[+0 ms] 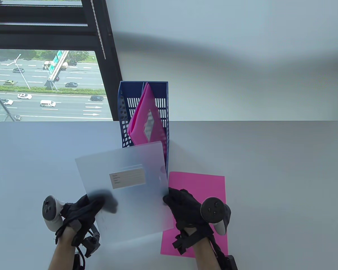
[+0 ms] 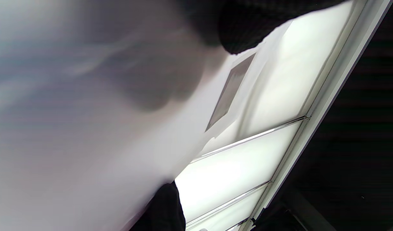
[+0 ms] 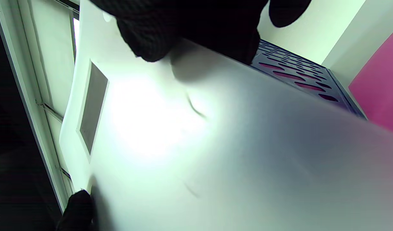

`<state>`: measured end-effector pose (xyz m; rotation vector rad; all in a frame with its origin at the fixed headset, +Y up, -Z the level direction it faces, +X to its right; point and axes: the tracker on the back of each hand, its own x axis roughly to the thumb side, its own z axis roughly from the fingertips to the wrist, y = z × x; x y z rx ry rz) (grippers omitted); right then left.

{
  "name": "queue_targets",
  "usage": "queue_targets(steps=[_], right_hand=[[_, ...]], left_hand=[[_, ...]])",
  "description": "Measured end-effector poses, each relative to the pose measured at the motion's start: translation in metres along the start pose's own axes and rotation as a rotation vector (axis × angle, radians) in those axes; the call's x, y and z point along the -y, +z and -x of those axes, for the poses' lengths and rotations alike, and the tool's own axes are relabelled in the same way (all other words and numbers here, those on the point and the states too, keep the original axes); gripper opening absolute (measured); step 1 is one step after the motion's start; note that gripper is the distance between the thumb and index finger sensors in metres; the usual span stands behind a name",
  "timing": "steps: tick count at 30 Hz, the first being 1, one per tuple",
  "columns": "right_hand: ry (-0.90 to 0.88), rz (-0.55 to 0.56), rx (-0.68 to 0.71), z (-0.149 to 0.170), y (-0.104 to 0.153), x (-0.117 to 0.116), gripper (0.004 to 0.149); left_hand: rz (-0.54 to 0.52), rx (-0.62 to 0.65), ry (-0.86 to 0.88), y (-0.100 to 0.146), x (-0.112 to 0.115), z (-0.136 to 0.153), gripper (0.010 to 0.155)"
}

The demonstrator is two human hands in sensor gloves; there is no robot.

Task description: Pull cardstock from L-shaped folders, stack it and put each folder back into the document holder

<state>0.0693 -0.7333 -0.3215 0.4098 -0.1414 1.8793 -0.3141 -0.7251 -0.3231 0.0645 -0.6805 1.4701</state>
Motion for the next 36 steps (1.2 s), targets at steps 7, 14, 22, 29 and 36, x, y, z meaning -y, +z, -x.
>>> queue_targets(steps=[7, 14, 22, 29, 36], right_hand=[[-0.016, 0.137, -0.010, 0.000, 0.004, 0.016, 0.037], [0.046, 0.213, 0.010, -0.002, 0.008, 0.021, 0.037], [0.091, 0.429, -0.008, 0.004, 0.019, 0.036, 0.046], [0.117, 0.405, -0.027, 0.010, 0.018, 0.032, 0.045], [0.118, 0.396, -0.032, 0.011, 0.018, 0.030, 0.045]], left_hand=[[0.113, -0.047, -0.297, -0.005, 0.013, -0.010, 0.047], [0.157, -0.037, -0.341, -0.008, 0.022, -0.014, 0.044], [0.051, 0.034, -0.262, -0.004, 0.012, -0.022, 0.043], [-0.261, 0.138, -0.048, 0.011, -0.022, -0.029, 0.043], [-0.514, 0.194, 0.005, 0.028, -0.043, -0.035, 0.043]])
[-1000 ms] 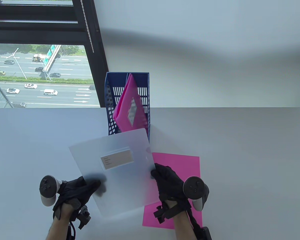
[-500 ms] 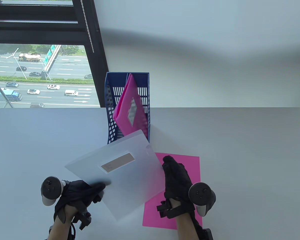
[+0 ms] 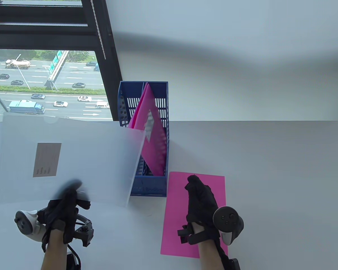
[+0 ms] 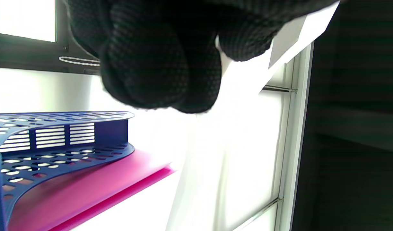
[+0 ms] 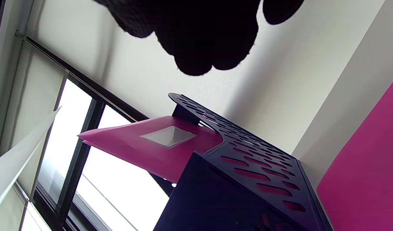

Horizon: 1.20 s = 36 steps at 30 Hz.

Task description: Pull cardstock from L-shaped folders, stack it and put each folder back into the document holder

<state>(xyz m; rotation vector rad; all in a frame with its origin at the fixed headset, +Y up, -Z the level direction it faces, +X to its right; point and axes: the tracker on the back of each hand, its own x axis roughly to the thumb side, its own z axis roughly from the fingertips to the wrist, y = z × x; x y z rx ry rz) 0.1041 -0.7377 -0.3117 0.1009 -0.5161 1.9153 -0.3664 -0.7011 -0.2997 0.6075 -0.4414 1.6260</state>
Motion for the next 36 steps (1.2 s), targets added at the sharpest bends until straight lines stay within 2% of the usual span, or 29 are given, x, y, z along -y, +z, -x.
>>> queue_targets(steps=[4, 7, 15, 23, 31, 36], right_hand=[[0.004, -0.003, 0.000, 0.000, 0.000, 0.000, 0.045], [0.004, -0.006, -0.002, 0.000, 0.000, -0.001, 0.045], [0.014, -0.023, -0.008, 0.001, 0.001, -0.004, 0.045], [0.018, -0.007, 0.001, 0.002, 0.000, -0.001, 0.045], [0.036, -0.021, 0.003, 0.002, 0.000, -0.004, 0.045], [0.031, -0.022, 0.003, 0.003, 0.000, -0.004, 0.045]], left_hand=[[-0.103, 0.012, -0.038, 0.004, -0.006, -0.004, 0.045], [-0.131, 0.017, -0.124, 0.004, -0.004, -0.008, 0.047], [-0.048, 0.011, -0.446, -0.014, 0.027, -0.004, 0.050], [-0.009, 0.029, -0.653, -0.034, 0.056, 0.004, 0.052], [-0.056, 0.141, -0.704, -0.020, 0.058, -0.006, 0.050], [-0.023, 0.206, -0.711, -0.018, 0.064, -0.010, 0.050]])
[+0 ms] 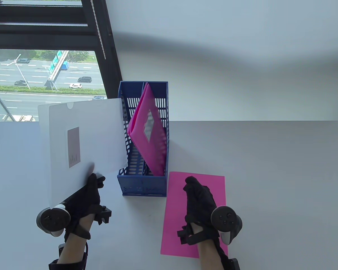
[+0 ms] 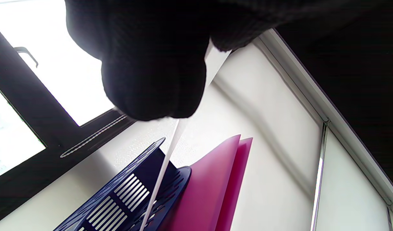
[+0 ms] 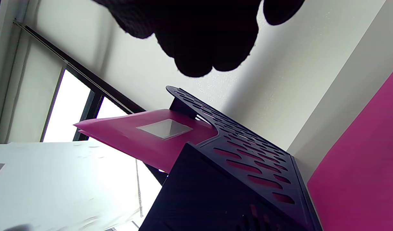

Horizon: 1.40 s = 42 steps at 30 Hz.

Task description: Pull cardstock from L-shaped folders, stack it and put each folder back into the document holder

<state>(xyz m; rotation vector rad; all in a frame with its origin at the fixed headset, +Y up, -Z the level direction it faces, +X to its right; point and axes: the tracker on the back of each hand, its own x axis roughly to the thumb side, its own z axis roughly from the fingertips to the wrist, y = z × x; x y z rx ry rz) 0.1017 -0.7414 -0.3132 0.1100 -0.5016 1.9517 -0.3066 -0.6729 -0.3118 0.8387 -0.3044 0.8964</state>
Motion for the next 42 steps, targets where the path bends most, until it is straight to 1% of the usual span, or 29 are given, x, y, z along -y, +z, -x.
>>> queue_targets(steps=[2, 6, 8, 11, 13, 15, 19, 21, 25, 27, 30, 32, 35, 37, 40, 42], right_hand=[[-0.001, 0.002, -0.004, 0.000, 0.000, 0.000, 0.045], [-0.004, 0.002, -0.013, 0.002, 0.000, 0.000, 0.045], [-0.004, 0.001, -0.014, 0.002, 0.001, 0.000, 0.044], [-0.002, -0.008, -0.014, 0.002, 0.000, 0.000, 0.044], [0.001, -0.009, -0.014, 0.002, 0.001, 0.000, 0.044], [0.002, -0.010, -0.015, 0.002, 0.001, 0.000, 0.045], [0.009, -0.019, -0.017, 0.002, 0.001, -0.002, 0.045], [0.016, -0.026, -0.015, 0.002, 0.001, -0.003, 0.045], [0.024, -0.030, -0.013, 0.002, 0.000, -0.004, 0.045], [0.023, -0.030, -0.015, 0.003, 0.000, -0.004, 0.045], [0.022, -0.028, -0.014, 0.003, 0.000, -0.004, 0.045], [0.023, -0.029, -0.013, 0.003, 0.000, -0.004, 0.045], [0.028, -0.040, -0.012, 0.003, 0.001, -0.007, 0.045], [0.034, -0.044, -0.010, 0.003, 0.000, -0.007, 0.045], [0.027, -0.035, -0.010, 0.003, 0.000, -0.005, 0.045], [0.021, -0.030, -0.011, 0.003, 0.000, -0.005, 0.045]], left_hand=[[-0.006, -0.001, -0.027, -0.001, 0.004, -0.002, 0.049], [0.093, -0.076, -0.059, -0.011, 0.017, 0.002, 0.048], [0.120, -0.111, -0.085, -0.015, 0.023, 0.004, 0.049], [0.182, -0.184, -0.080, -0.016, 0.032, 0.011, 0.050], [0.178, -0.191, -0.078, -0.013, 0.035, 0.014, 0.051], [0.164, -0.195, -0.076, -0.009, 0.035, 0.017, 0.050], [0.168, -0.189, -0.078, 0.000, 0.035, 0.021, 0.049], [0.152, -0.153, -0.096, 0.001, 0.034, 0.016, 0.047], [0.136, -0.071, -0.115, -0.006, 0.032, -0.002, 0.045], [0.148, -0.065, -0.089, -0.012, 0.035, -0.012, 0.045], [0.173, -0.085, -0.055, -0.017, 0.039, -0.017, 0.045], [0.170, -0.089, -0.052, -0.021, 0.044, -0.022, 0.045], [0.203, -0.132, -0.055, -0.032, 0.055, -0.030, 0.048], [0.195, -0.206, -0.060, -0.039, 0.062, -0.032, 0.048], [0.230, -0.301, -0.035, -0.050, 0.077, -0.031, 0.052], [0.226, -0.310, -0.053, -0.054, 0.085, -0.031, 0.054]])
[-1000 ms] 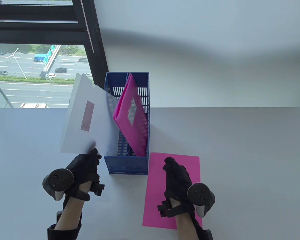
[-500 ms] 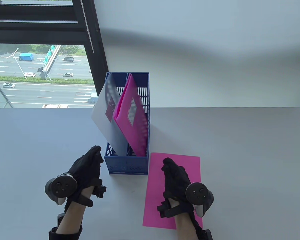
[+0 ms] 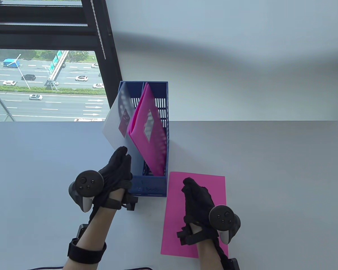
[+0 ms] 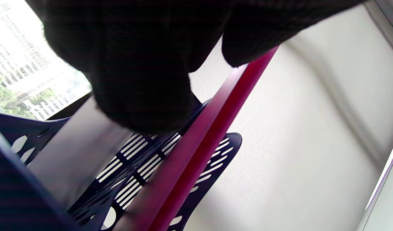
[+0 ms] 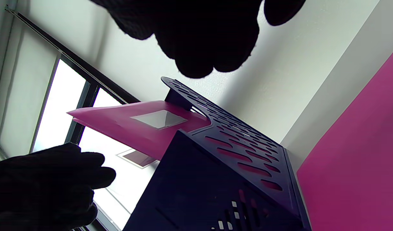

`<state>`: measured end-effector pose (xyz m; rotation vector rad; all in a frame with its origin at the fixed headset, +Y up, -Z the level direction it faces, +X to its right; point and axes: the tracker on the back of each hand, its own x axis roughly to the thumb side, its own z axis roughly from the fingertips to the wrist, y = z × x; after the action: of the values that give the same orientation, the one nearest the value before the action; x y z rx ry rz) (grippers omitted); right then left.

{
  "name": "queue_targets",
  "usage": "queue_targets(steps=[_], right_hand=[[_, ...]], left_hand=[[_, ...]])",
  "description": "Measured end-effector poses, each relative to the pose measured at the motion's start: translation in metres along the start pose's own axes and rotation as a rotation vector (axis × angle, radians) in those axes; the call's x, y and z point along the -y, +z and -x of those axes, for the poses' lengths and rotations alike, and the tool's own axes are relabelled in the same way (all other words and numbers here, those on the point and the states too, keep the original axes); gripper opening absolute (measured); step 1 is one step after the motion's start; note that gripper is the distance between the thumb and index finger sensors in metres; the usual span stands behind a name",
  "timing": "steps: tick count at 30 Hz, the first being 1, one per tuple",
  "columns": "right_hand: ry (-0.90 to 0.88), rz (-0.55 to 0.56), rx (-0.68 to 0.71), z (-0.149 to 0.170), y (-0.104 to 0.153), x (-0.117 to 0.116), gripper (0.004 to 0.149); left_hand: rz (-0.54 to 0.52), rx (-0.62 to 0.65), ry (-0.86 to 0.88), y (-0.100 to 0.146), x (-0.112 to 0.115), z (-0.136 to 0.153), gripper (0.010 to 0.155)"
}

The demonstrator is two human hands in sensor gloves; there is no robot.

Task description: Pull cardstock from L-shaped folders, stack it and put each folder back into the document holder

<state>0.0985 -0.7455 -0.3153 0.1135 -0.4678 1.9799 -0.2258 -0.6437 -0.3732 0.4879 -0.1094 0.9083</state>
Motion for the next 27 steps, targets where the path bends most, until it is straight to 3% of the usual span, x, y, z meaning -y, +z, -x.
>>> queue_targets(steps=[16, 20, 27], right_hand=[[-0.012, -0.017, -0.010, 0.001, 0.001, -0.002, 0.045], [-0.014, -0.018, -0.020, 0.003, 0.001, -0.002, 0.045], [-0.031, -0.022, -0.041, 0.006, 0.001, -0.002, 0.045]], left_hand=[[0.141, -0.056, -0.119, -0.014, 0.046, -0.005, 0.060], [0.206, -0.103, -0.074, -0.019, 0.054, -0.002, 0.053], [0.043, -0.036, -0.096, -0.016, 0.048, -0.004, 0.044]])
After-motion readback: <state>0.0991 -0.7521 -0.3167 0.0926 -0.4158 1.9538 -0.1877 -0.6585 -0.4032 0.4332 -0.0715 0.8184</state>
